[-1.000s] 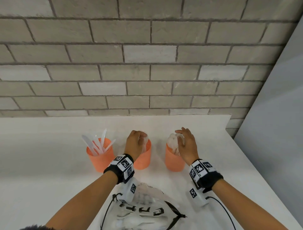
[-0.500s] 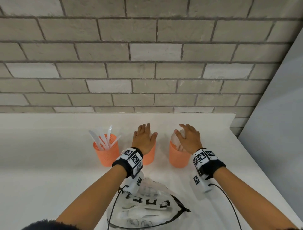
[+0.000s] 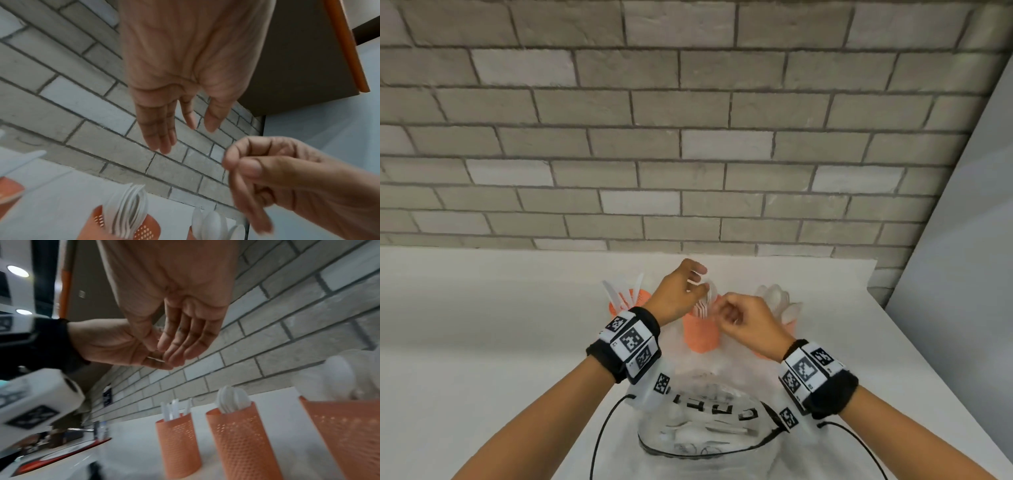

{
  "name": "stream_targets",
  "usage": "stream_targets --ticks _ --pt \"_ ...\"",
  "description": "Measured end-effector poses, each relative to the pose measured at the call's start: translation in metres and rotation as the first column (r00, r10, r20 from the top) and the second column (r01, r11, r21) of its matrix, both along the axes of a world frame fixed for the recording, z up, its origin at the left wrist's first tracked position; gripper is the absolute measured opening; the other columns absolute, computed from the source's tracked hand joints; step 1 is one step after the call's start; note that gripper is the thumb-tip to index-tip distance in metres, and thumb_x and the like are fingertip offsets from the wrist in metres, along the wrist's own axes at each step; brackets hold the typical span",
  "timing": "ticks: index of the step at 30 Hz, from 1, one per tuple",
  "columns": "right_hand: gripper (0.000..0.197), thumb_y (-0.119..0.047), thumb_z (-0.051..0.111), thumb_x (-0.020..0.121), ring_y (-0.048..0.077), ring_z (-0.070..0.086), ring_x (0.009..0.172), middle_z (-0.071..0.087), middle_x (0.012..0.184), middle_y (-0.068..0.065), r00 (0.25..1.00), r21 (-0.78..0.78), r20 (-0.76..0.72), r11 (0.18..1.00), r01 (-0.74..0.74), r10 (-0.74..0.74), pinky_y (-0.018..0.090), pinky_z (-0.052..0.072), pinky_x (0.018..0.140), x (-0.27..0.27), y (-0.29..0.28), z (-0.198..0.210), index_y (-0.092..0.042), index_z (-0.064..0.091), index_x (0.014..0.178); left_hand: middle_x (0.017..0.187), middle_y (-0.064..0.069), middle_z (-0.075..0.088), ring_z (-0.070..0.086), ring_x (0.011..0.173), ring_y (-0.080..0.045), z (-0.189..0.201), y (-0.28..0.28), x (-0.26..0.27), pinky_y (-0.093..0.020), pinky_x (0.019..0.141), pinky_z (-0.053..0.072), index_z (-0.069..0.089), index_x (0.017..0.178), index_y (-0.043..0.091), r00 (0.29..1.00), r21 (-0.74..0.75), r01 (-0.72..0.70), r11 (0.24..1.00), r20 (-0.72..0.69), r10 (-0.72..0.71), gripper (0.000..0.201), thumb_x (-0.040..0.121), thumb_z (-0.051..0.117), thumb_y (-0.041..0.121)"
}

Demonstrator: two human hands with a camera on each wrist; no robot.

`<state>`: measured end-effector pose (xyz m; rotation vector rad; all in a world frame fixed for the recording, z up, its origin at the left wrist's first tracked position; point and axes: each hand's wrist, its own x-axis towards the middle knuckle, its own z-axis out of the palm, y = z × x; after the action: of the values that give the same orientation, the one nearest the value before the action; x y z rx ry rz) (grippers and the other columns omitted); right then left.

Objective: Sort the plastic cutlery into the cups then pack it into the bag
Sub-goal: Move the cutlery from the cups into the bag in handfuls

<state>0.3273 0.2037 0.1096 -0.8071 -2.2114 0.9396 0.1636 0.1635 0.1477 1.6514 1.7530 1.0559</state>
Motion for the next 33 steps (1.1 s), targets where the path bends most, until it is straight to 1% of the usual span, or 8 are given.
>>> stream_targets --ticks 4,7,11,13,16,20,29,33 --pt "0.006 -0.015 0.067 0.082 -0.003 0.056 0.052 0.061 0.068 -0.012 0.941 -0.132 0.257 0.972 -0.193 0.222 0.008 0.044 0.057 0.001 -0.050 -0.005 -0.020 0.068 0.079 0.104 0.000 0.059 0.062 0.095 -0.021 -0.018 -0.036 -0.015 -0.029 0.087 0.049 0.052 0.086 0.025 0.984 -0.124 0.136 0.983 -0.097 -0.148 0.013 0.088 0.061 0.016" --pt "0.017 -0.017 0.062 0.084 -0.002 0.057 0.051 0.066 0.072 -0.003 0.855 -0.229 0.396 0.937 -0.263 0.336 0.009 0.046 0.058 0.002 -0.074 -0.019 -0.003 0.071 0.087 0.093 0.006 0.058 0.054 0.088 -0.007 -0.035 -0.061 -0.023 -0.006 0.076 0.041 0.056 0.075 0.027 0.961 -0.216 0.181 0.960 -0.168 -0.219 0.016 0.085 0.065 0.019" --pt "0.029 -0.020 0.052 0.089 0.012 0.057 0.068 0.072 0.088 0.015 0.765 -0.135 0.582 0.960 -0.244 0.276 0.024 0.042 0.069 -0.002 -0.092 -0.040 0.003 0.068 0.084 0.101 -0.007 0.059 0.046 0.098 -0.008 -0.062 -0.087 -0.028 -0.016 0.082 0.037 0.073 0.089 0.005 0.923 -0.305 0.188 0.934 -0.270 -0.274 0.022 0.083 0.067 0.026" --pt "0.030 -0.017 0.047 0.091 0.011 0.050 0.074 0.069 0.094 0.020 0.744 -0.117 0.631 0.975 -0.188 0.219 0.022 0.033 0.071 -0.005 -0.096 -0.047 0.004 0.065 0.081 0.126 -0.010 0.052 0.044 0.117 -0.014 -0.073 -0.096 -0.029 -0.023 0.091 0.038 0.073 0.095 0.008 0.910 -0.354 0.151 0.923 -0.314 -0.270 0.022 0.085 0.064 0.026" --pt "0.031 -0.016 0.044 0.094 0.022 0.061 0.095 0.067 0.110 0.018 0.722 -0.150 0.666 0.982 -0.117 0.188 0.026 0.044 0.086 -0.009 -0.095 -0.055 0.004 0.067 0.099 0.144 -0.007 0.039 0.025 0.139 -0.017 -0.091 -0.106 -0.029 -0.032 0.108 0.032 0.071 0.101 0.016 0.899 -0.386 0.084 0.919 -0.369 -0.237 0.023 0.087 0.059 0.028" --pt "0.041 -0.015 0.043 0.095 0.025 0.042 0.132 0.045 0.143 0.010 0.664 -0.116 0.733 0.989 -0.095 0.150 0.028 0.034 0.107 -0.011 -0.090 -0.061 -0.010 0.048 0.135 0.141 -0.006 0.037 0.035 0.134 -0.020 -0.100 -0.114 -0.025 -0.032 0.106 0.035 0.067 0.110 0.020 0.913 -0.377 0.001 0.926 -0.378 -0.155 0.026 0.090 0.053 0.029" --pt "0.116 -0.055 0.070 0.065 0.025 0.013 0.145 0.010 0.158 0.007 0.607 -0.159 0.774 0.983 -0.090 0.181 0.038 0.015 0.119 -0.021 -0.082 -0.075 -0.025 -0.003 0.150 0.132 -0.009 0.035 0.052 0.115 -0.030 -0.102 -0.115 -0.013 -0.030 0.099 0.042 0.038 0.141 0.016 0.916 -0.367 -0.039 0.929 -0.385 -0.113 0.057 0.087 0.053 0.010" --pt "0.122 -0.047 0.073 0.072 0.024 0.008 0.146 -0.005 0.159 0.007 0.550 -0.214 0.816 0.977 0.002 0.178 0.038 0.014 0.120 -0.017 -0.075 -0.070 -0.020 -0.019 0.147 0.138 -0.010 0.025 0.054 0.114 -0.035 -0.096 -0.112 -0.010 -0.033 0.097 0.044 0.020 0.147 0.020 0.918 -0.397 -0.004 0.918 -0.366 -0.154 0.074 0.082 0.052 0.003"
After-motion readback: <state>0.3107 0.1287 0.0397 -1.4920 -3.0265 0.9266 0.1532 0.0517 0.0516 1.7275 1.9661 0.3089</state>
